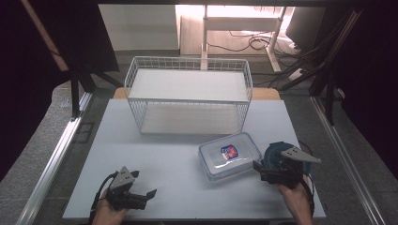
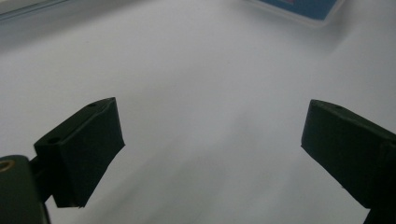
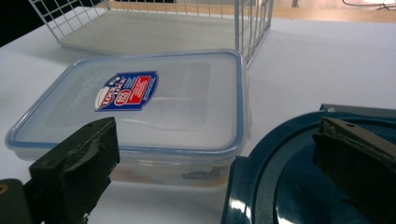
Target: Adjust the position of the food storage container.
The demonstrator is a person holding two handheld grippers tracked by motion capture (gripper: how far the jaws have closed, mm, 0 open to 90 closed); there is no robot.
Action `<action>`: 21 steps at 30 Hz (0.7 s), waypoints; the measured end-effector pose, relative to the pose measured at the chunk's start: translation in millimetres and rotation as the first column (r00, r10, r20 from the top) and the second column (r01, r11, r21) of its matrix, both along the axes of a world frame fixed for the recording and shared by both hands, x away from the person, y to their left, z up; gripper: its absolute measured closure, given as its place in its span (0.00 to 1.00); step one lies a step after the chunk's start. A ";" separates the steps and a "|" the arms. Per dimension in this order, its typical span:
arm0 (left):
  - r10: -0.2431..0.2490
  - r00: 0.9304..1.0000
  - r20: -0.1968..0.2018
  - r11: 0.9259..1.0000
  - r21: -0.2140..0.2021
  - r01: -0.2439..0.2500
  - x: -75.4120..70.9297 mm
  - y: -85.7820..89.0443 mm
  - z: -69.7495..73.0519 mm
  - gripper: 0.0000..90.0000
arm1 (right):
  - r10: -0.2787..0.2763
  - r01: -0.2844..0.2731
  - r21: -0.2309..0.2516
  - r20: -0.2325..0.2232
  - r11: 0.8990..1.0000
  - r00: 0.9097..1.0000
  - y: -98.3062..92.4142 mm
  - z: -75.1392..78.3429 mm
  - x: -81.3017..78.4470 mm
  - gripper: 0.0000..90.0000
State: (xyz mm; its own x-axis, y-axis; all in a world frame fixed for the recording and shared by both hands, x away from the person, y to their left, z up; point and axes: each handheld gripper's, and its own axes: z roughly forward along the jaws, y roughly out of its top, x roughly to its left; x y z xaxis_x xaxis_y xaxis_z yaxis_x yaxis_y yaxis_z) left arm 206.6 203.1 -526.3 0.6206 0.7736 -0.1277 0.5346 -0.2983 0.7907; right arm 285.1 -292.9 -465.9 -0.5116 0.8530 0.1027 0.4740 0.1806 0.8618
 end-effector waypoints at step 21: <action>-0.007 1.000 -0.016 1.000 -0.012 0.007 0.2 0.8 0.5 0.07 | 0.021 -0.025 -0.052 -0.071 0.998 0.997 7.5 -0.4 2.2 0.12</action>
